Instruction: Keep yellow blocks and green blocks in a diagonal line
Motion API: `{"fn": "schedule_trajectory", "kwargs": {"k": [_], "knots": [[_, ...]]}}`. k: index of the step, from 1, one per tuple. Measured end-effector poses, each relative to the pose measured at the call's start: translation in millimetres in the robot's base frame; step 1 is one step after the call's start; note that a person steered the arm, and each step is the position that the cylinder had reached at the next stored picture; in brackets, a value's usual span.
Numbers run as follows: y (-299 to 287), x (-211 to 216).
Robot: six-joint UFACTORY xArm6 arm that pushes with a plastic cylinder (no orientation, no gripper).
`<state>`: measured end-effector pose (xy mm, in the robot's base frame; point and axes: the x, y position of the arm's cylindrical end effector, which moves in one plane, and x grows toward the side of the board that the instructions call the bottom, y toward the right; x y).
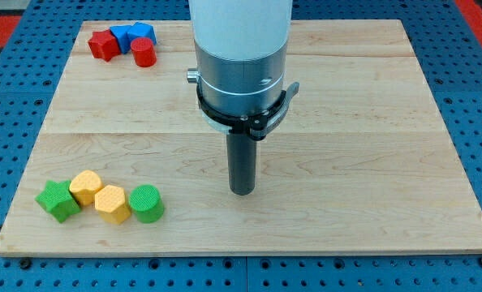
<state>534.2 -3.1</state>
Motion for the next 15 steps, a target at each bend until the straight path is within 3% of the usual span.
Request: {"fn": "schedule_trajectory", "kwargs": {"k": [3, 5, 8, 11, 14, 15], "knots": [[25, -11], [12, -74], [-99, -94], [-142, -100], [-259, -116], [-283, -101]]}}
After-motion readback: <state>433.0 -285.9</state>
